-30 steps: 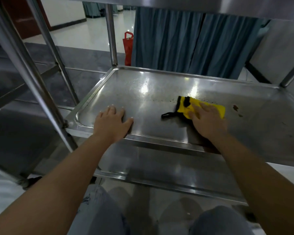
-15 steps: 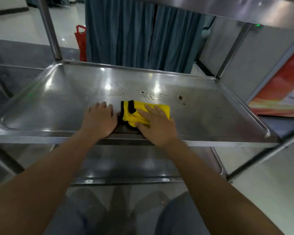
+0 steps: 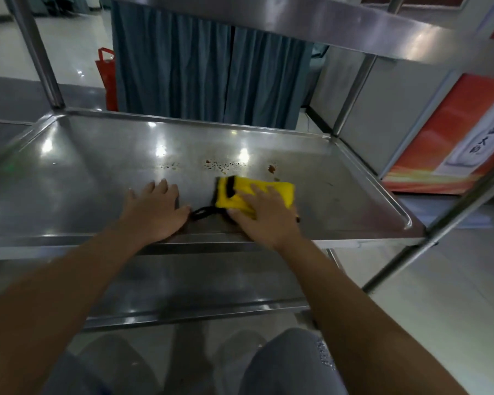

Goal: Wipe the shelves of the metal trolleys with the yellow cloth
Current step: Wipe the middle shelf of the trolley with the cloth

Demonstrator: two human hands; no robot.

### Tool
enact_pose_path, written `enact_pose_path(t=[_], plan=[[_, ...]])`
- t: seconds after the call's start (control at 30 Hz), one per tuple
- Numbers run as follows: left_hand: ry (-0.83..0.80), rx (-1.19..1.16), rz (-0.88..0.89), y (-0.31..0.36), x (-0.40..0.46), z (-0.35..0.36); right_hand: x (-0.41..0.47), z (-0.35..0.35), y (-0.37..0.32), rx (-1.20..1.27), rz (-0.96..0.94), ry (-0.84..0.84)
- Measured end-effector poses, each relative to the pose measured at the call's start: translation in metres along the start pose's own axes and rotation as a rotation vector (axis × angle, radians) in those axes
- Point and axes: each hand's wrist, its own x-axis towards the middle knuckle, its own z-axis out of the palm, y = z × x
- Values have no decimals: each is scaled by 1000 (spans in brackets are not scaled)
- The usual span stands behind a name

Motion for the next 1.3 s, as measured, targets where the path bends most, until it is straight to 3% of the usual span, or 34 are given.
enact_pose_path(t=[0.1,0.2,0.43,0.6,0.7,0.8,1.03,1.17,1.3], plan=[[97,-94,59,34,4,8,2,-1,-4,69,-89,-30],[152,-133,100,35,4,13,6,-13,39,78,-100,-17],[103,-34,152,30,-1,12,5,-46,170,46,188,65],[-61,-5,1,53,4,6,12,-36,131,-73,264,23],[-85,1,-28,74,10,8,-13,-26,107,-22,64,-6],[-47,-22,25,72,12,13,-31,-35,126,34,-46,-16],[-30,-24,25,71,16,20,13,-60,239,-44,183,47],[-7,-4,14,72,18,22,53,-56,233,-103,320,10],[-11,9,16,66,16,23,13,-54,216,-155,226,31]])
